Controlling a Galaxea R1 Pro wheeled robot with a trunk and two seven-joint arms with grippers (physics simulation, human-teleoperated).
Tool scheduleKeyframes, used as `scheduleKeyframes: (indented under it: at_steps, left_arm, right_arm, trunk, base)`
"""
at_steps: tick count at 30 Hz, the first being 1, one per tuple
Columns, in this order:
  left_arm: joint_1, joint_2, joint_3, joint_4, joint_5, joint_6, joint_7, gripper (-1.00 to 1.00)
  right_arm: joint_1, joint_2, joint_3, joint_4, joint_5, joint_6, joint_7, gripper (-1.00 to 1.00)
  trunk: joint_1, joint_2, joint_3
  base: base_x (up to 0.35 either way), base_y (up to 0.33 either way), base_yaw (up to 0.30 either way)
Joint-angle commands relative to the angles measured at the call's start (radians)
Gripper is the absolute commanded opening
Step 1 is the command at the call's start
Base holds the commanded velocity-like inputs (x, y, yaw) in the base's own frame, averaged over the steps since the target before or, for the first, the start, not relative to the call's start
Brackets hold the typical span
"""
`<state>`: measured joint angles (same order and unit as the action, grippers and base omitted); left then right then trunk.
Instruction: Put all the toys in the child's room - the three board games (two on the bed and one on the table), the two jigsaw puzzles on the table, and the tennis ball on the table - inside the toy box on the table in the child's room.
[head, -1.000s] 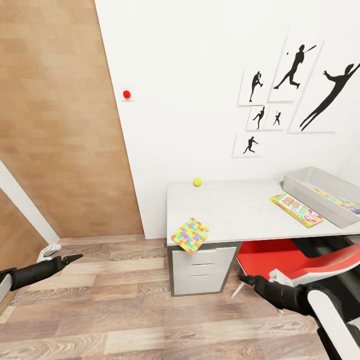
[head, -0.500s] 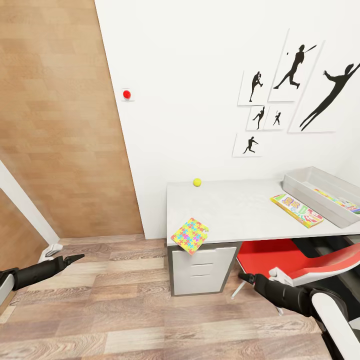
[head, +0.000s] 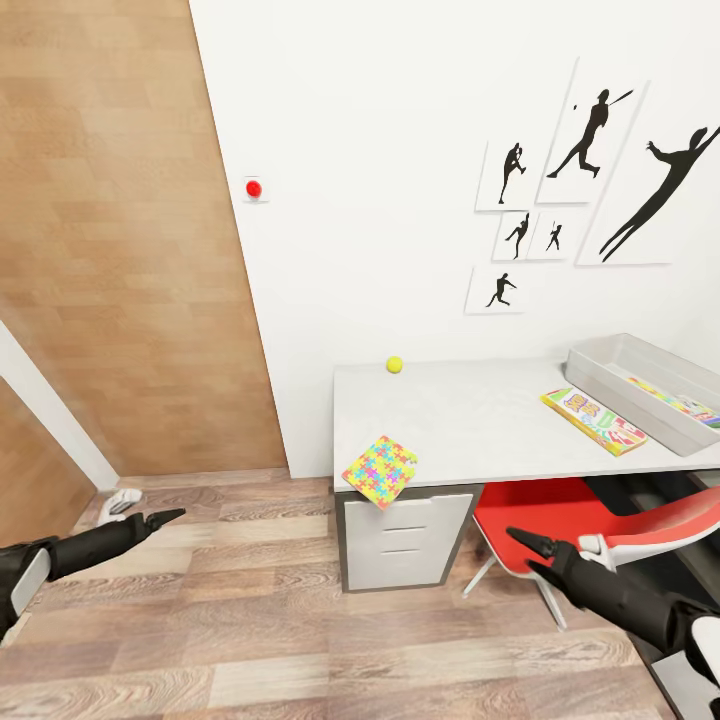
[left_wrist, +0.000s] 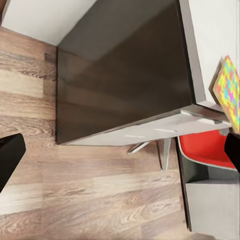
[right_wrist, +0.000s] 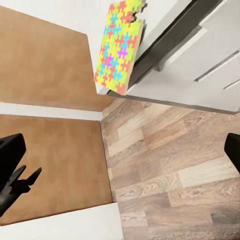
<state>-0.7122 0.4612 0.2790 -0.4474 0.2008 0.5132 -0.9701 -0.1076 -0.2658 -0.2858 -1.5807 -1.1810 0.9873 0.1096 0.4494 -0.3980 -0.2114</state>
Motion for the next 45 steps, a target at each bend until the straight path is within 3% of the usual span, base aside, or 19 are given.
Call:
scheduleKeyframes:
  at_steps: [1, 4, 6, 7, 10, 14, 22, 27, 33, 39, 45]
  left_arm:
    - [-0.001, -0.012, 0.002, 0.016, 0.006, 0.011, -0.018, 1.00]
    - [-0.001, -0.045, 0.006, 0.065, 0.009, 0.020, -0.070, 1.00]
    - [-0.001, -0.097, 0.014, 0.122, 0.015, 0.055, -0.108, 1.00]
    - [-0.001, -0.110, 0.015, 0.128, 0.018, 0.067, -0.112, 1.00]
    - [-0.001, -0.185, 0.018, 0.148, 0.071, 0.149, -0.124, 1.00]
    - [-0.001, -0.241, 0.017, 0.154, 0.132, 0.181, -0.113, 1.00]
    - [-0.010, -0.262, 0.028, 0.152, 0.154, 0.184, -0.114, 1.00]
    - [-0.010, -0.274, 0.039, 0.156, 0.156, 0.126, -0.116, 1.00]
    - [-0.010, -0.281, 0.085, 0.161, 0.157, 0.101, -0.118, 1.00]
    - [-0.007, -0.338, 0.109, 0.165, 0.154, 0.097, -0.108, 1.00]
    - [-0.005, -0.347, 0.112, 0.165, 0.154, 0.097, -0.105, 1.00]
  right_arm:
    - [0.000, 0.001, -0.003, -0.001, 0.011, 0.004, 0.039, 1.00]
    - [0.001, 0.001, -0.005, -0.001, 0.011, 0.004, 0.098, 1.00]
    - [0.003, 0.000, -0.006, -0.001, 0.012, 0.004, 0.147, 1.00]
    - [0.003, 0.000, -0.007, -0.001, 0.012, 0.004, 0.154, 1.00]
    - [0.006, -0.001, -0.008, -0.001, 0.012, 0.004, 0.176, 1.00]
    - [0.009, -0.001, -0.010, -0.001, 0.012, 0.004, 0.182, 1.00]
    - [0.009, -0.001, -0.010, -0.001, 0.012, 0.002, 0.183, 1.00]
    - [0.010, -0.001, -0.010, 0.000, 0.013, 0.002, 0.182, 1.00]
    - [0.009, 0.004, -0.007, 0.001, 0.013, 0.001, 0.179, 1.00]
    - [0.009, 0.010, 0.000, -0.001, 0.013, -0.001, 0.177, 1.00]
    - [0.009, 0.011, 0.000, 0.001, 0.014, -0.003, 0.176, 1.00]
  trunk:
    - [0.001, -0.002, -0.002]
    - [0.001, -0.002, -0.002]
    - [0.001, -0.002, -0.002]
    - [0.001, -0.002, -0.002]
    - [0.001, -0.002, -0.002]
    - [0.001, -0.002, -0.002]
    - [0.001, -0.002, -0.002]
    - [0.001, -0.002, -0.002]
    - [0.001, -0.002, -0.002]
    - [0.001, -0.002, -0.002]
    - [0.001, -0.002, -0.002]
  base:
    - [0.000, 0.000, 0.000]
    - [0.000, 0.000, 0.000]
    - [0.000, 0.000, 0.000]
    - [0.000, 0.000, 0.000]
    - [0.000, 0.000, 0.000]
    - [0.000, 0.000, 0.000]
    - [0.000, 0.000, 0.000]
    - [0.000, 0.000, 0.000]
    - [0.000, 0.000, 0.000]
    - [0.000, 0.000, 0.000]
    - [0.031, 0.017, 0.000]
